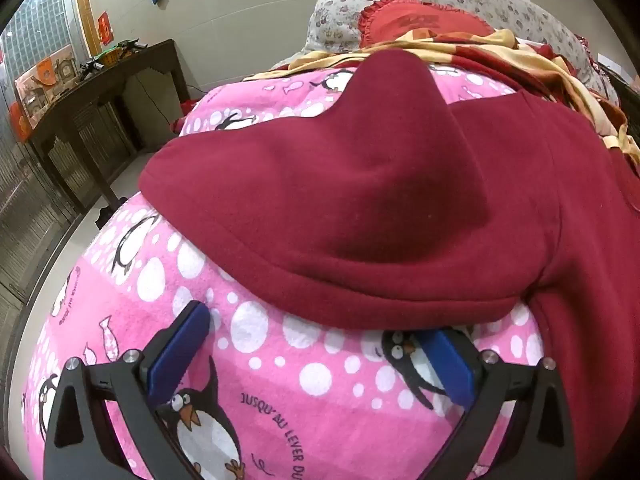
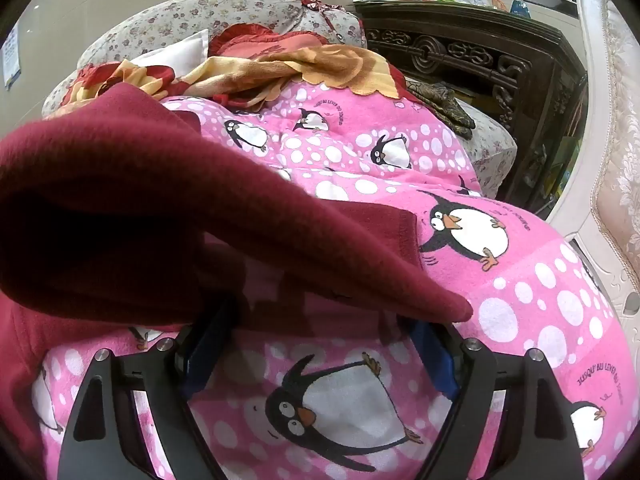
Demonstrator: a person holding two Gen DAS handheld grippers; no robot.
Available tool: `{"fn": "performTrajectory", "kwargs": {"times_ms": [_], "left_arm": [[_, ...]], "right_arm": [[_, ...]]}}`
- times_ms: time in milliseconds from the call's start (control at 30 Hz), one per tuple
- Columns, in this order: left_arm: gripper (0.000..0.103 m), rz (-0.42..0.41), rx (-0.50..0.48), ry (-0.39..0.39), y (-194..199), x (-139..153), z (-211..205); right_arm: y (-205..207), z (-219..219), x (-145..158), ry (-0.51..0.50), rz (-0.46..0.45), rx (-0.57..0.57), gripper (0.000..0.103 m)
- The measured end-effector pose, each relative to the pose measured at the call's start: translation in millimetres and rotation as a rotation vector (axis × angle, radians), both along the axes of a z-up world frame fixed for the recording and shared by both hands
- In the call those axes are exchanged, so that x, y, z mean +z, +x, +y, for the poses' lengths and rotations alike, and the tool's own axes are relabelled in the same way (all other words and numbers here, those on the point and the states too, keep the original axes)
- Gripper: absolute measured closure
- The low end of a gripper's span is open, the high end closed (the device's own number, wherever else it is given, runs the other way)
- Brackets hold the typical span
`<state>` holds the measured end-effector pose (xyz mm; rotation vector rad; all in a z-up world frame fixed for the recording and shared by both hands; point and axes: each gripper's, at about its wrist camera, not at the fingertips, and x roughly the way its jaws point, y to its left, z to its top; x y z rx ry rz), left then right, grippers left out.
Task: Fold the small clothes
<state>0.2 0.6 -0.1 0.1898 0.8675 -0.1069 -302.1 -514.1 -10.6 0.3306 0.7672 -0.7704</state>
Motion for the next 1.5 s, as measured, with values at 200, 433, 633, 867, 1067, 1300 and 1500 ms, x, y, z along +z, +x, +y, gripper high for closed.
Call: {"fn": "performTrajectory", "kwargs": {"times_ms": [200, 433, 633, 867, 1067, 1300, 1500], "left_arm": [[0.000, -0.002, 0.000, 0.005, 0, 0, 0], [0.000, -0.002, 0.000, 0.006, 0, 0, 0], [0.000, -0.002, 0.000, 0.006, 0, 0, 0], [0.000, -0.001, 0.000, 0.006, 0, 0, 0], [0.000, 0.004, 0.000, 0.005, 1, 0, 2], [0.000, 0.050, -0.035, -0.003, -15, 7, 4], [0.000, 0.057, -0.101, -0.028, -53, 18, -2]], "right_arm": [[1, 0, 0, 0.000, 0.000, 0.000, 0.009], [2, -1, 1, 0.001, 0.000, 0.000, 0.009], [3, -2, 1, 0.001, 0.000, 0.000, 0.009], [5, -2, 2, 0.001, 0.000, 0.000, 0.009], [6, -3, 2, 0.001, 0.000, 0.000, 0.009], [8, -3, 3, -0.001, 0.001, -0.002, 0.009], [-2, -4, 12, 0.054, 0.038, 0.039, 0.010]]}}
